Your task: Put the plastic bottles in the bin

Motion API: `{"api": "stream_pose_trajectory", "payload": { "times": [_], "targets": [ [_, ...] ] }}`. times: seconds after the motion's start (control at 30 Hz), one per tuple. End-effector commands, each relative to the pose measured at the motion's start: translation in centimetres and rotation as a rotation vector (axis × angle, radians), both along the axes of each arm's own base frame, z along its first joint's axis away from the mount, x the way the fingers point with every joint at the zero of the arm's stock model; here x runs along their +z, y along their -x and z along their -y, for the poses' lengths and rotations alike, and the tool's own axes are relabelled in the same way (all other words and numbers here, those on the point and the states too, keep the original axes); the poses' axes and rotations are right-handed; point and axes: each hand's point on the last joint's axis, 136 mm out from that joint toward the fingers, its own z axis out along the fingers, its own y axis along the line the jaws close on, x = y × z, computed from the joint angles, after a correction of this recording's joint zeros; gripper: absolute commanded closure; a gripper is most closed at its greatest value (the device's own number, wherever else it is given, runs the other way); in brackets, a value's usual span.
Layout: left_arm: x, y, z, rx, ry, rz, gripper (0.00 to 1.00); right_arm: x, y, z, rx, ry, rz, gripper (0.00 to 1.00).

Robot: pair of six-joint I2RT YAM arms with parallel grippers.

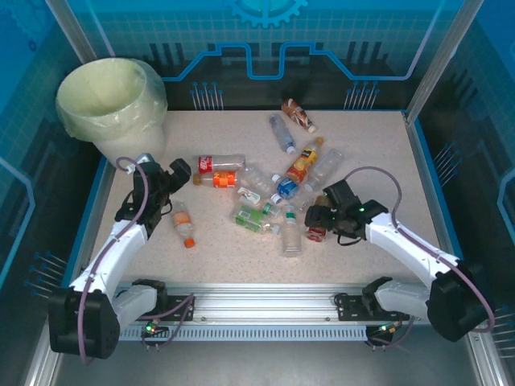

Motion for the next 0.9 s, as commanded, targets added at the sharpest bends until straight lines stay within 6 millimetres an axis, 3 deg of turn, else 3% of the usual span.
{"api": "stream_pose_trajectory", "payload": {
  "times": [0.0,0.17,0.33,0.6,0.87],
  "targets": [
    [0.6,0.1,1.4,-0.044,0.074,-0.027,0.01,-0.9,0.9,1.1,-0.106,0.074,-0.036,0.00],
    [-0.2,0.0,2.6,-0.091,0.112,-0.053,0.01,-2.4,0.6,-0.9,-0.036,0.004,-0.048,0.00],
    [-1.3,-0.2,4.6,-0.130,0.140,-0.082,0.01,-3.4,0.4,-1.1,0.020,0.020,-0.040,0.02],
    [-1.4,-1.0,8.7,-0.236,0.100,-0.121,0.01,-4.4,0.0,0.1,0.052,0.126,-0.047,0.08],
    [-0.8,-1.5,10.4,-0.279,0.084,-0.124,0.01,-4.9,-0.1,1.2,0.093,0.199,-0.021,0.18]
  ]
}}
